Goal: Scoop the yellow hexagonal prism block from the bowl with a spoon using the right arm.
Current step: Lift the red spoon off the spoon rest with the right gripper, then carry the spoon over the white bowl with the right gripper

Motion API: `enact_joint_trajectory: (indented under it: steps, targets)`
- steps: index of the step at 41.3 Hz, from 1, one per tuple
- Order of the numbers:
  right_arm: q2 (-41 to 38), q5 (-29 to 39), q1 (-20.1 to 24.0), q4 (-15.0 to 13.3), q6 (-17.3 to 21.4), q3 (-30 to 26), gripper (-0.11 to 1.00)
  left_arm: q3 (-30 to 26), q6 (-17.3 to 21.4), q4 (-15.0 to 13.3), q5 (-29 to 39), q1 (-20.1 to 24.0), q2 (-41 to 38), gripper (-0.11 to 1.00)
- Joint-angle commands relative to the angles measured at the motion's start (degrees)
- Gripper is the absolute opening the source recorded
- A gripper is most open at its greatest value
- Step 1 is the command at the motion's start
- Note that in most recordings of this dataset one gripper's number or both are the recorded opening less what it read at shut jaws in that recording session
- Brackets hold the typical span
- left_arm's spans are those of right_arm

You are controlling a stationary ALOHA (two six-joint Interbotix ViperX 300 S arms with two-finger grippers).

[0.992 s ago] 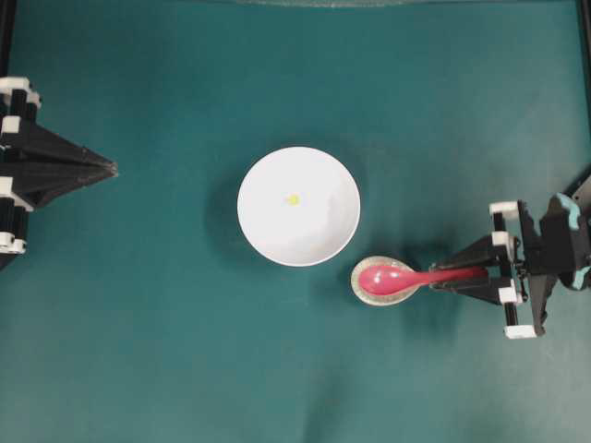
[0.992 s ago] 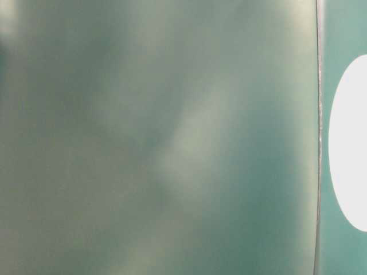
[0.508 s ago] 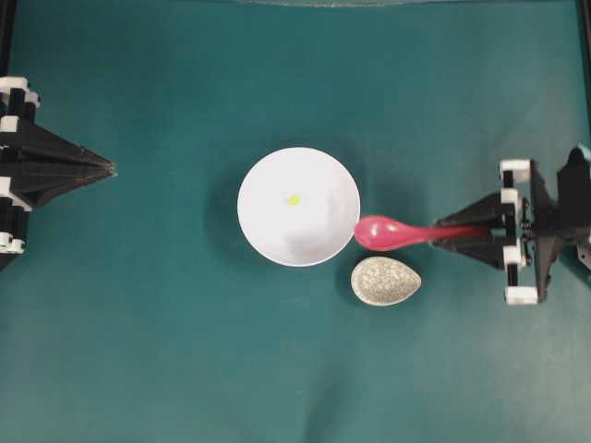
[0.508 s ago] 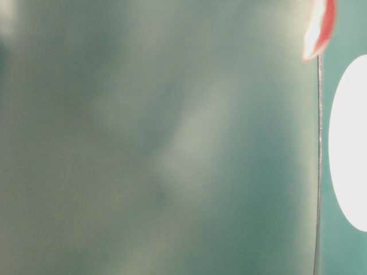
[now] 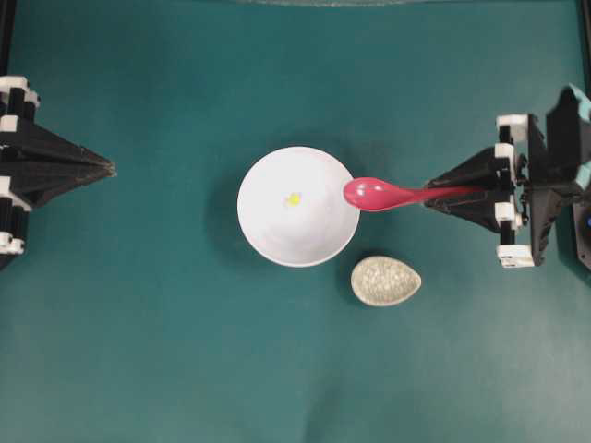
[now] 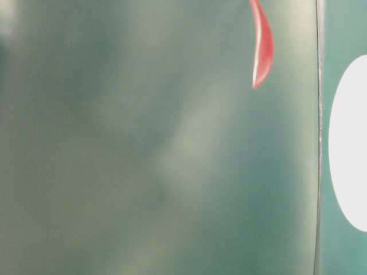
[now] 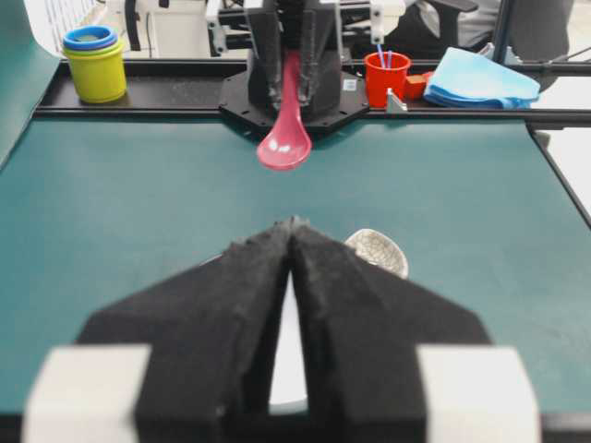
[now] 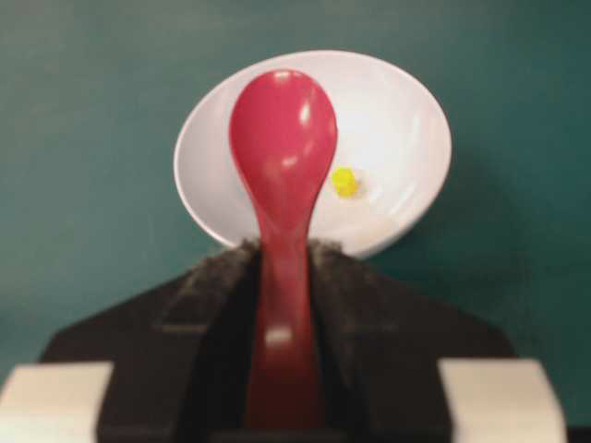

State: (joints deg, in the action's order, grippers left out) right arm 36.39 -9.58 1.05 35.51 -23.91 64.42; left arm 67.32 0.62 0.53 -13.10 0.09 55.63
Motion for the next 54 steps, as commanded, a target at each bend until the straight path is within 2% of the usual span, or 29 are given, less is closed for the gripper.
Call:
enact_joint_trajectory:
  steps: [1, 11, 16, 19, 27, 41, 50, 54]
  targets:
    - [0.2, 6.8, -3.5, -0.1, -0.1, -4.0, 0.25, -1.5, 0.0, 0.1, -0.2, -0.1, -0.2, 0.07]
    - [-1.7, 21.4, -12.6, -1.5, -0.1, -10.2, 0.25, -1.5, 0.0, 0.1, -0.2, -0.1, -0.2, 0.07]
    - [-3.1, 25.8, -14.9, -2.9, -0.1, -13.1, 0.25, -1.5, 0.0, 0.1, -0.2, -0.1, -0.3, 0.07]
    - [-4.7, 29.0, -15.9, -4.7, 0.0, -15.6, 0.25, -1.5, 0.0, 0.1, -0.2, -0.1, -0.3, 0.07]
    - [-9.3, 34.6, -16.4, -7.5, 0.4, -20.9, 0.25, -1.5, 0.0, 0.1, -0.2, -0.1, -0.2, 0.07]
    - [-19.9, 41.0, -16.3, -8.8, 0.3, -29.5, 0.25, -1.6, 0.0, 0.0, -0.2, -0.1, -0.3, 0.07]
    - [-24.2, 43.9, -16.3, -12.0, 0.3, -32.6, 0.25, -1.6, 0.0, 0.1, -0.3, -0.1, -0.3, 0.07]
    - [-25.4, 44.6, -16.3, -12.4, 0.3, -32.6, 0.25, -1.5, 0.0, 0.1, -0.3, -0.1, -0.3, 0.07]
